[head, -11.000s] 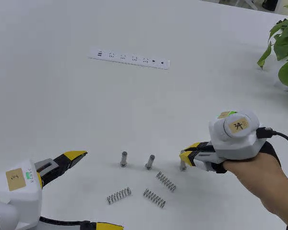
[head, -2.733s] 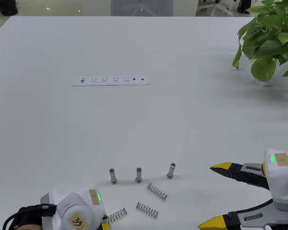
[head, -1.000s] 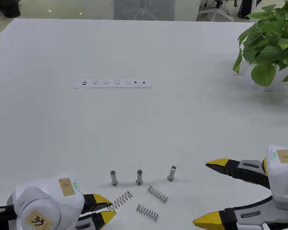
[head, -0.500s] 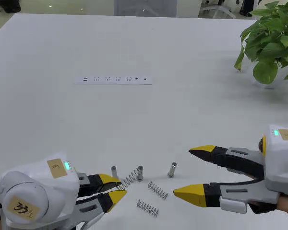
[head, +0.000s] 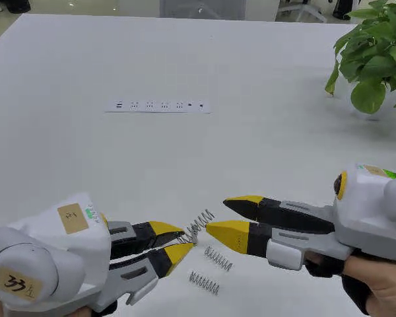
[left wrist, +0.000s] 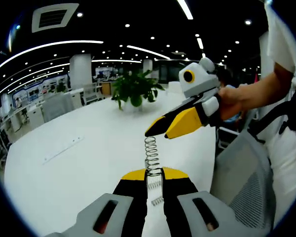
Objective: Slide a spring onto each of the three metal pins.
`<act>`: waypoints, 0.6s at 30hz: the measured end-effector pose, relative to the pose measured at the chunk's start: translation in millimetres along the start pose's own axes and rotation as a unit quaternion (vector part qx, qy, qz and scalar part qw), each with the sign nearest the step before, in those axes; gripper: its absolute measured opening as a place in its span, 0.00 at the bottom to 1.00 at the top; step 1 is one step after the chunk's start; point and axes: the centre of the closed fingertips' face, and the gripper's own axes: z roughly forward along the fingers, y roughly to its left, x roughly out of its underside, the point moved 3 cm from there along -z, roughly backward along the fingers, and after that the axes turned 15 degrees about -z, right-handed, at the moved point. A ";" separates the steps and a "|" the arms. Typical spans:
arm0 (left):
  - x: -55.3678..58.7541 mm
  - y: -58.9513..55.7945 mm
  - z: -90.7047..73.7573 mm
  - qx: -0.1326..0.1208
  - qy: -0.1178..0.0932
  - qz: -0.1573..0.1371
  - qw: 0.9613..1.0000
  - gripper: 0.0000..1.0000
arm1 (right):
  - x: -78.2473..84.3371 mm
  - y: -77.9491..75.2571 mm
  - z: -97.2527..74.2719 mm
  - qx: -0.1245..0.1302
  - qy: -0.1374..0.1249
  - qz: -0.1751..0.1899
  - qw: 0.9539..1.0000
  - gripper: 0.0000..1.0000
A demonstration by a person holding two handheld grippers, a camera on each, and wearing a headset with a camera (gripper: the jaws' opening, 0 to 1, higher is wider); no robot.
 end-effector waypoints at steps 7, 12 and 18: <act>-7.5 -6.1 1.5 0.005 -0.016 -0.003 1.000 0.10 | -6.2 -3.4 0.3 0.004 -0.025 0.042 0.999 0.28; -12.4 -9.6 1.6 0.008 -0.026 -0.002 1.000 0.10 | -9.3 1.0 2.8 -0.005 -0.041 0.073 0.996 0.24; -16.4 -11.0 2.0 0.011 -0.034 -0.002 0.999 0.10 | -11.9 3.1 3.8 -0.012 -0.051 0.087 0.995 0.19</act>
